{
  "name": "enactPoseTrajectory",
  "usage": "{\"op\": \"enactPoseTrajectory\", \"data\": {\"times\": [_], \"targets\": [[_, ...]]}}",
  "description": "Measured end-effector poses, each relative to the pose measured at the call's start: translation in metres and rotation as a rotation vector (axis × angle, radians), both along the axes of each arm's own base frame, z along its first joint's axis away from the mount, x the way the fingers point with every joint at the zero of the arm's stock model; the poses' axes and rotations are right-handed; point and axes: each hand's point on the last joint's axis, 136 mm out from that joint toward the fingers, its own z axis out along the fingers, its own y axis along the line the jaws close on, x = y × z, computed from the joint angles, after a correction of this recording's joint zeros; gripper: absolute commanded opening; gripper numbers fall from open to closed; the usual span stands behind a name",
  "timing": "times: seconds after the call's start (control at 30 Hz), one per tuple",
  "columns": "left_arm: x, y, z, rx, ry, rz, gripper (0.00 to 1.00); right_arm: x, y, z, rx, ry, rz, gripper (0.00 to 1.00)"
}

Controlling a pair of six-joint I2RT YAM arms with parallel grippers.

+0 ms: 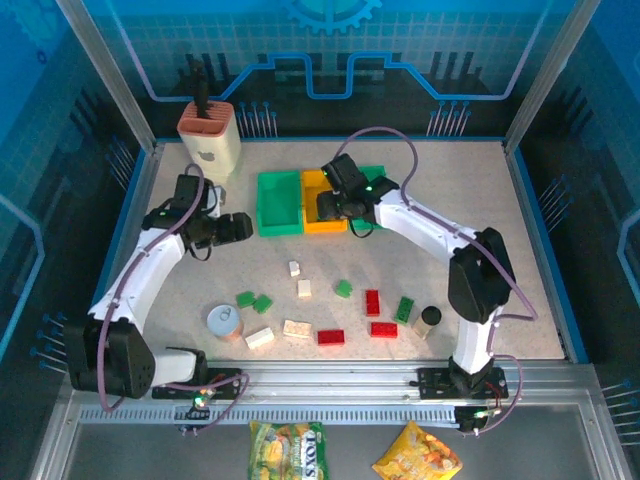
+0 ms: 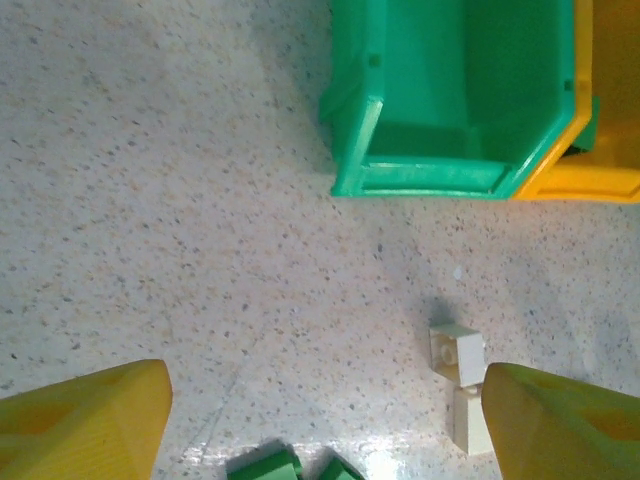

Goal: Sort the legos into containers by color
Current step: Place the lego in the container, then pick up the lego from the center of the table.

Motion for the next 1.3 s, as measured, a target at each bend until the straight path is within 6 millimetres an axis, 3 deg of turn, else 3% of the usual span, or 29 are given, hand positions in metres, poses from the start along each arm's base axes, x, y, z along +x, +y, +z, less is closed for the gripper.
{"op": "enactPoseTrajectory", "data": {"times": [0.33,0.6,0.87,1.3], "targets": [[-0.004,-0.068,-0.031,0.048,0.121,-0.060,0.73,-0.036,-0.056,-0.006,-0.022,0.035,-0.080,0.57],[-0.011,-0.106,-0.063,0.099,0.199,-0.052,0.71,-0.051,-0.080,-0.002,-0.024,0.026,-0.113,0.57],[-0.010,-0.127,-0.086,0.122,0.241,-0.038,0.69,-0.058,-0.094,0.001,-0.033,0.022,-0.137,0.57],[-0.012,-0.137,-0.129,0.138,0.325,-0.036,0.51,-0.066,-0.106,-0.004,-0.042,0.034,-0.159,0.57]]}}
